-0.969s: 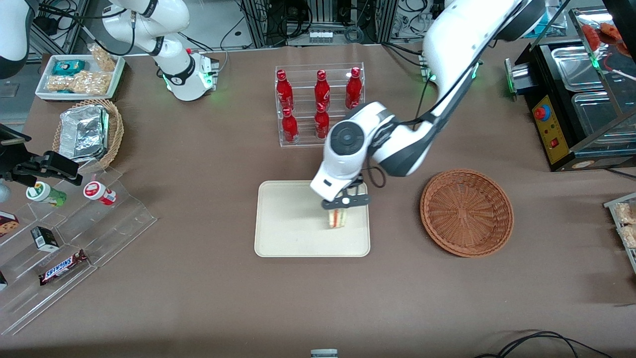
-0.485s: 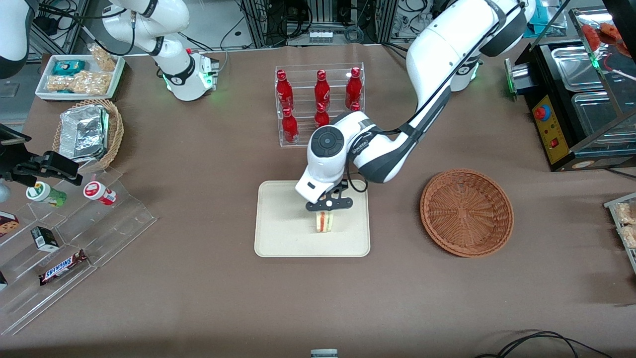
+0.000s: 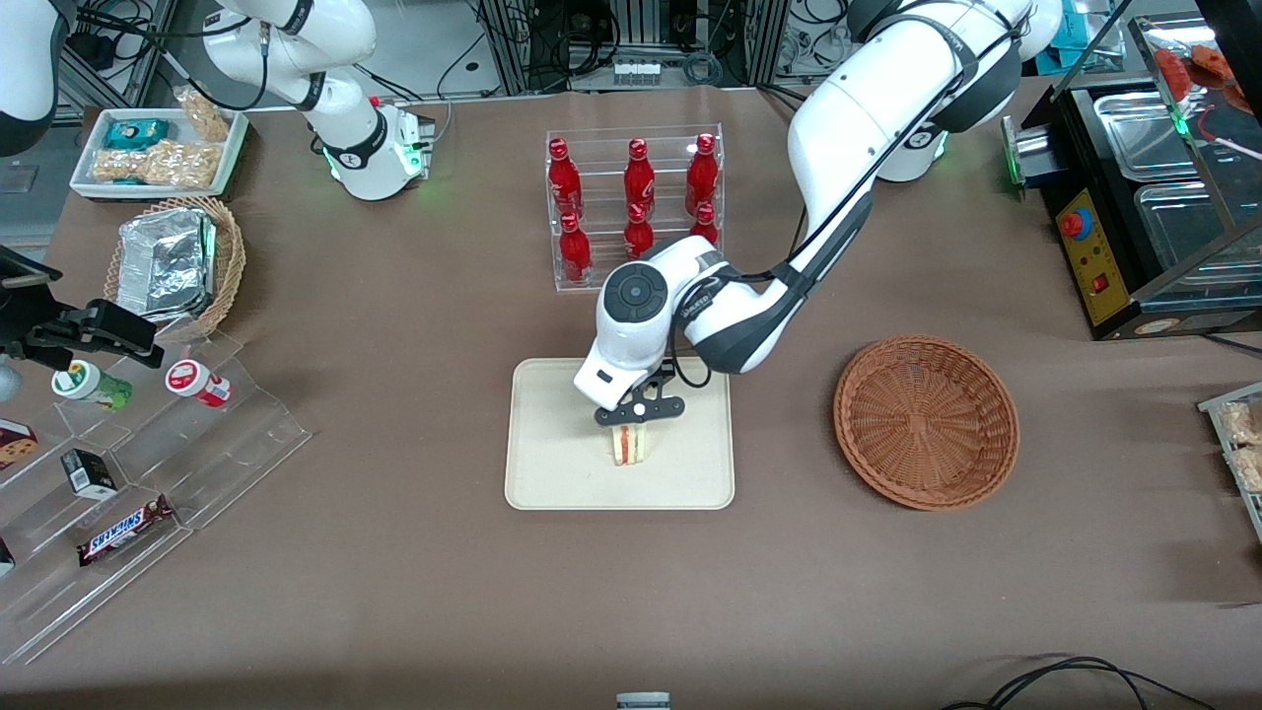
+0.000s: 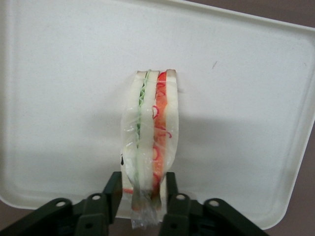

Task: Place sandwich from basket to tray
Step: 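Lower the sandwich onto the tray and open the left gripper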

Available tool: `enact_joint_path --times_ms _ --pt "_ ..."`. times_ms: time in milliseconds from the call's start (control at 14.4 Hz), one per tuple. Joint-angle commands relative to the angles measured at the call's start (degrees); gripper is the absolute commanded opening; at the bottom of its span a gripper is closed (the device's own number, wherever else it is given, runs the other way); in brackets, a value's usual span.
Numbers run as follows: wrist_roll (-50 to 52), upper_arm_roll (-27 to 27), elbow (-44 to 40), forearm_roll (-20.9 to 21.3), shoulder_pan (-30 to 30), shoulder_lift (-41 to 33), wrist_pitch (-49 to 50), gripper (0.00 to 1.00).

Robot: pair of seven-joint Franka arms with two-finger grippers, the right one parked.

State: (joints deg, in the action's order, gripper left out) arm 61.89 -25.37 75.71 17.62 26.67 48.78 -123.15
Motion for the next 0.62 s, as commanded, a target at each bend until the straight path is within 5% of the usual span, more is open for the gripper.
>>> enact_joint_path --times_ms 0,277,554 --pt "1.39 0.58 -2.14 1.10 1.02 1.23 -0.33 0.92" --pt "3.06 0.58 -2.23 1.01 0.58 -1.92 1.24 1.00" --pt "1.92 0.06 -1.44 -0.22 -4.50 -12.01 14.50 1.00"
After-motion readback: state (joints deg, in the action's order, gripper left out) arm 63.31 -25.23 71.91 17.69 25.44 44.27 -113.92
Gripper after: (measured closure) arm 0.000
